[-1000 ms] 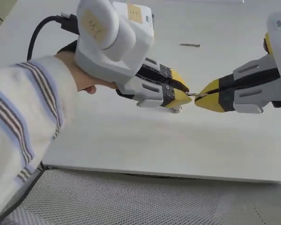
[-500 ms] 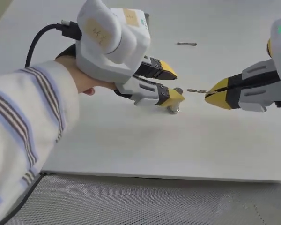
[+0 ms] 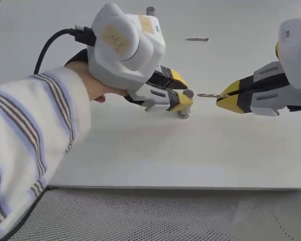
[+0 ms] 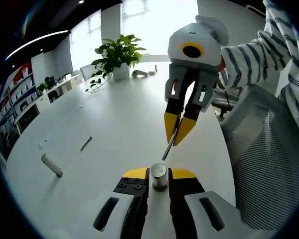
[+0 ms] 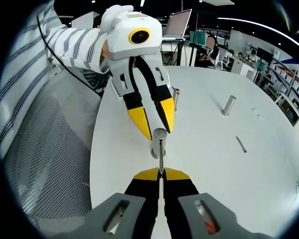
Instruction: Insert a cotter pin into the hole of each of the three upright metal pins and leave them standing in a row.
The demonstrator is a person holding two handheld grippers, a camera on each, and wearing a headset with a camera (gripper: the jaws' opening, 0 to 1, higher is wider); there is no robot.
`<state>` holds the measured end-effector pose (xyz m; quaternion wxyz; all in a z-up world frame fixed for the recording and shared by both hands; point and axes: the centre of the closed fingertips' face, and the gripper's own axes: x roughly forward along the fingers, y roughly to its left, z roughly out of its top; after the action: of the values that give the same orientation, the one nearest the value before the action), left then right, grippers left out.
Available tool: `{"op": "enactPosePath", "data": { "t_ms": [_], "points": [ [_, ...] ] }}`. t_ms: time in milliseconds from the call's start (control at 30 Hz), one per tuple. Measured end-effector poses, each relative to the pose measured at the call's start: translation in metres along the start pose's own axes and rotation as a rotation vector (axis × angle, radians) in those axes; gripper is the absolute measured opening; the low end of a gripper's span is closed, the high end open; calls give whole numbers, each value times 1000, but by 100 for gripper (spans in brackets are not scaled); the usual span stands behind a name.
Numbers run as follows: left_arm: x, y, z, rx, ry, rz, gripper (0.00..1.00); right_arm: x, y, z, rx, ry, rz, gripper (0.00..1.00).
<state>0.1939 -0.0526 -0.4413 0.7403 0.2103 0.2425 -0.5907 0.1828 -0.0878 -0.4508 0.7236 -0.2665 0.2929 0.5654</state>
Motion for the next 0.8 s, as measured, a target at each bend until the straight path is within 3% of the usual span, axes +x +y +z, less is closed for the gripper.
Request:
{"op": "enactPosePath", "data": {
  "t_ms": [233, 633, 800],
  "points": [
    [1, 2, -5, -35, 15, -4, 10, 5, 1, 3, -11, 6, 5, 0],
    [2, 1, -3, -17, 31, -5, 10, 13, 0, 4, -47, 16, -10, 0],
    [1, 0, -3, -19, 33, 0, 10, 15, 0, 3, -22, 6, -17, 0]
  ]
}}
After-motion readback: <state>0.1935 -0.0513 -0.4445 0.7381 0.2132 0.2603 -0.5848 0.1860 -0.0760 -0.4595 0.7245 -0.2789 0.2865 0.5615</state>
